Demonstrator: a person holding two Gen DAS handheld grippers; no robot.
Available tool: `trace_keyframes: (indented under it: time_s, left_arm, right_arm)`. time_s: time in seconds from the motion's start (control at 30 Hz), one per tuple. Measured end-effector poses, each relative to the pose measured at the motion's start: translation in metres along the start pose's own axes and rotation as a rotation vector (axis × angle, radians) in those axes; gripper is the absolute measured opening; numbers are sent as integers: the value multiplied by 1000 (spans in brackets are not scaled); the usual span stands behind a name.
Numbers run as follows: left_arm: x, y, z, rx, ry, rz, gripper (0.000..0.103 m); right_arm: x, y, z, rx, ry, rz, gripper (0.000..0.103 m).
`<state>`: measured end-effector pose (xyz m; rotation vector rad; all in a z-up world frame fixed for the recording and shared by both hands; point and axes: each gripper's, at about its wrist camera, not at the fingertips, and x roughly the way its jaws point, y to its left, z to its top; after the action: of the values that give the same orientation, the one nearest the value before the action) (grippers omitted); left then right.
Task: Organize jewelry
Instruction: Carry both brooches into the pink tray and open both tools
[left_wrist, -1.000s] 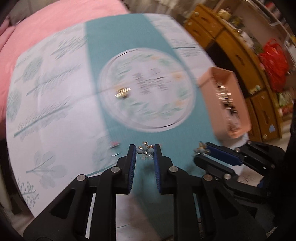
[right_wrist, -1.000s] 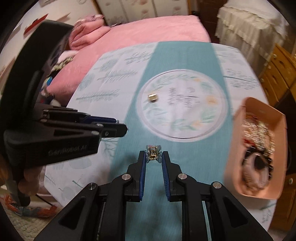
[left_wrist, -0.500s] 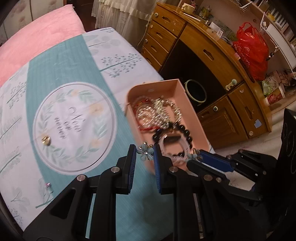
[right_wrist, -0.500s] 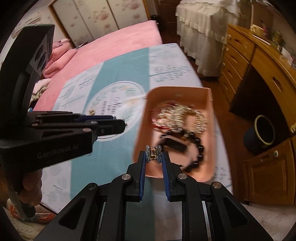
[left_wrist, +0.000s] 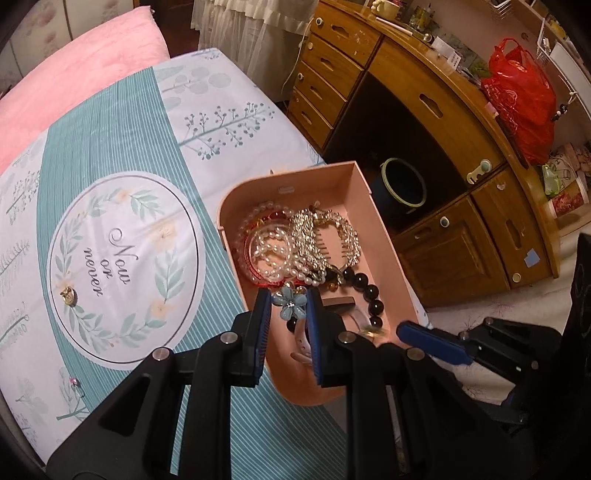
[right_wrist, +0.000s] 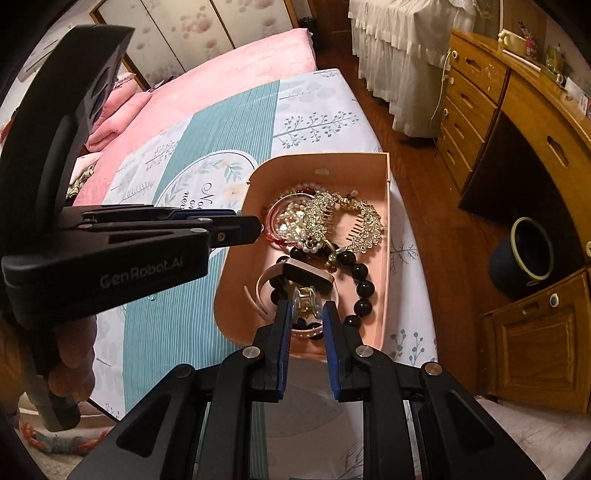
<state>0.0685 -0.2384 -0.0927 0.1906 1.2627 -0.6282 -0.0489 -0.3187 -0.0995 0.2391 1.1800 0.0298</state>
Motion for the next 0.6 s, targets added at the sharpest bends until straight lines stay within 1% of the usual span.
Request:
trace_keyframes:
  time_s: [0.1, 0.17, 0.23, 0.3, 0.43, 0.6]
  left_arm:
    - [1, 2, -3, -9, 15, 5, 18]
    - [2, 4, -6, -16, 23, 5, 22]
    - [0, 6, -9, -26, 23, 2, 38]
    - [-3, 8, -13, -41, 13, -6, 45]
    - [-9, 8, -17, -35, 8, -3, 45]
    - [-17, 19, -27, -50, 10, 10, 45]
  right_arm:
    - [6, 0, 3, -11, 18, -5, 18]
    - [9, -1, 6, -11, 25, -3, 18]
    - [11, -1, 8, -15, 28, -2, 18]
    - [12, 0, 9, -21, 31, -2, 18]
    - [14, 3, 12, -24, 32, -3, 18]
    - [17, 8, 9, -21, 40, -5, 18]
